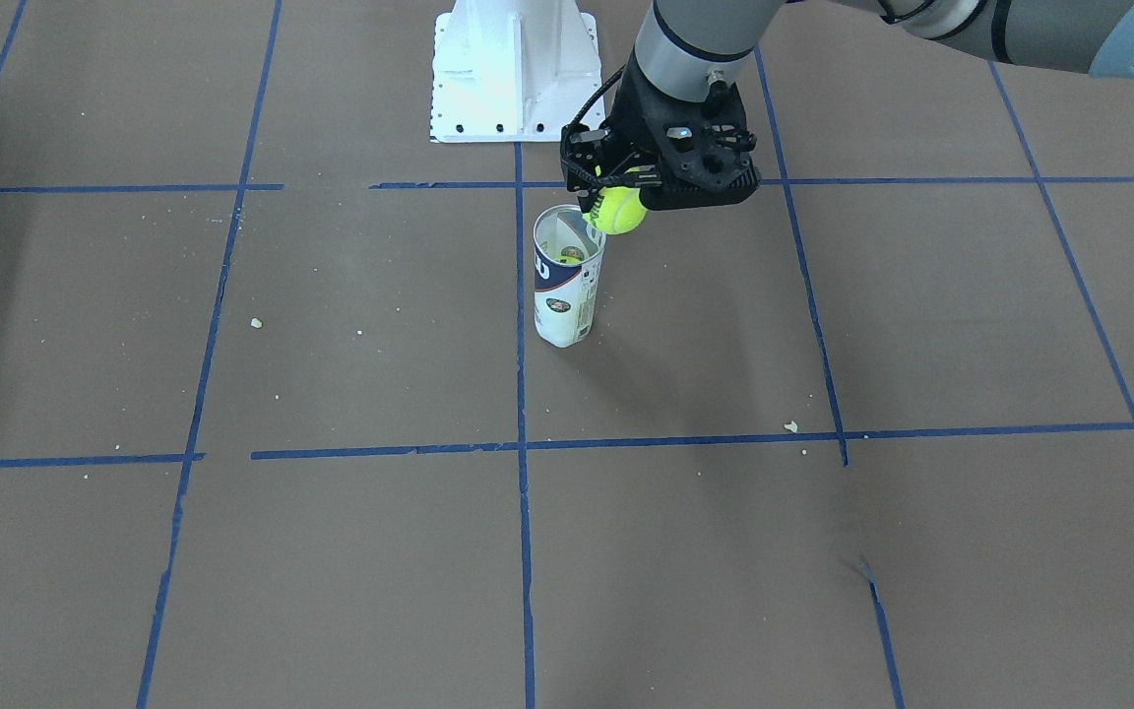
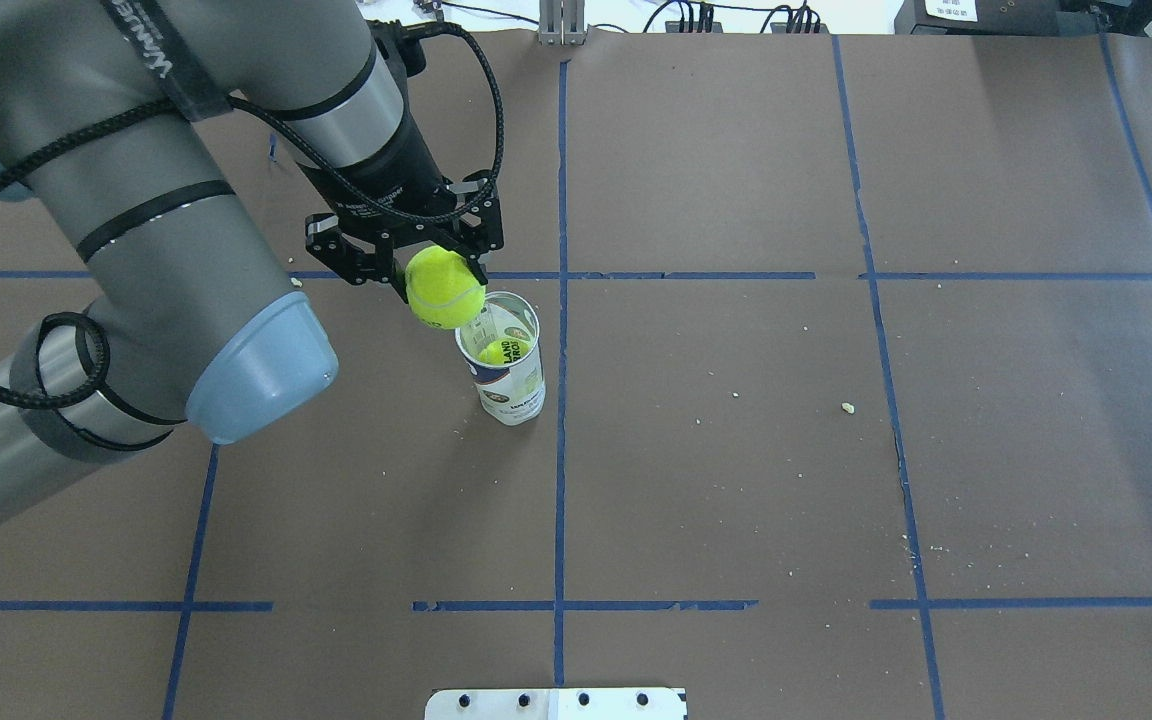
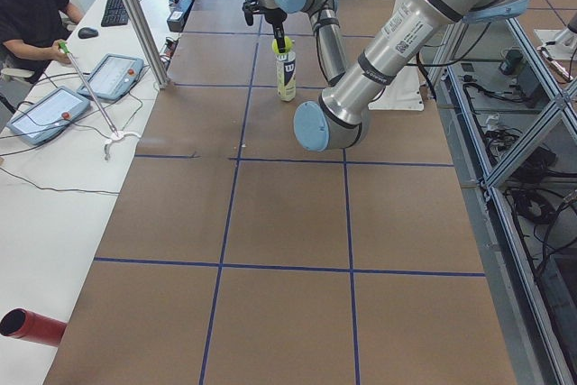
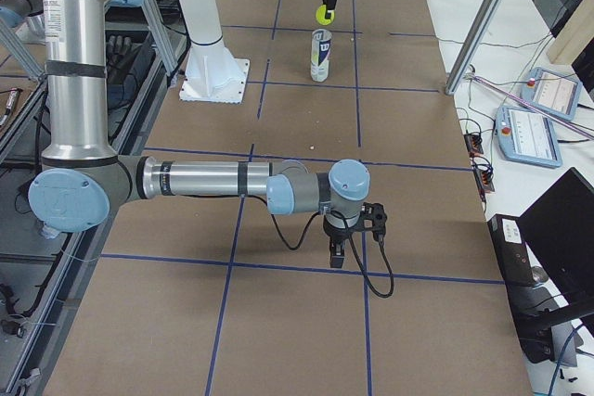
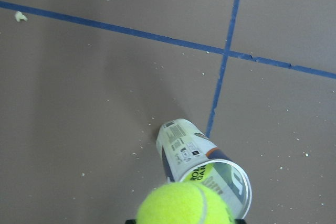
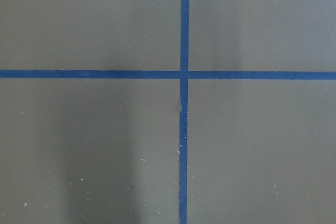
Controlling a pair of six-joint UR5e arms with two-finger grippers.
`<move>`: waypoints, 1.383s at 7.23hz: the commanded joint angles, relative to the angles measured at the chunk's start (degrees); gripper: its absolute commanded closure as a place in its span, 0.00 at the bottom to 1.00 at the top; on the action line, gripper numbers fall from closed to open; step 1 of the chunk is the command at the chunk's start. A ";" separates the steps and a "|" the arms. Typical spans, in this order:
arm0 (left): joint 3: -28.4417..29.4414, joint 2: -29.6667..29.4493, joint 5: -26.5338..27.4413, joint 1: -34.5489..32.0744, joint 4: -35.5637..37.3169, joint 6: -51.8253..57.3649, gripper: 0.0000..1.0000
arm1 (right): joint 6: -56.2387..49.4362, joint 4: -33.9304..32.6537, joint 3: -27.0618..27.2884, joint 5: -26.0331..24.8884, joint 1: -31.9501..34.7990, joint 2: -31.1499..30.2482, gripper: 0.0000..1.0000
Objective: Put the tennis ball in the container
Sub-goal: 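Lift the ball with the left gripper and carry it over the clear cup, then lower the ball into the cup and open the left gripper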
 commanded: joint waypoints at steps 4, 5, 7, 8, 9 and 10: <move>1.77 0.08 -0.28 1.73 -4.69 -1.86 0.37 | 0.00 0.00 0.00 0.00 0.00 0.00 0.00; 1.16 0.25 -0.28 1.73 -4.69 -2.47 0.00 | 0.00 0.00 0.00 0.00 0.00 0.00 0.00; 0.80 0.52 -0.02 1.73 -4.95 -2.56 0.00 | 0.00 0.00 0.00 0.00 0.00 0.00 0.00; 0.80 0.60 0.16 1.73 -5.04 -2.56 0.00 | 0.00 0.00 0.00 0.00 0.00 0.00 0.00; 0.62 0.78 0.24 1.65 -5.05 -2.39 0.00 | 0.00 0.00 0.00 0.00 0.00 0.00 0.00; -1.29 1.82 0.16 1.04 -4.61 -2.12 0.00 | 0.00 0.00 0.00 0.00 0.00 0.00 0.00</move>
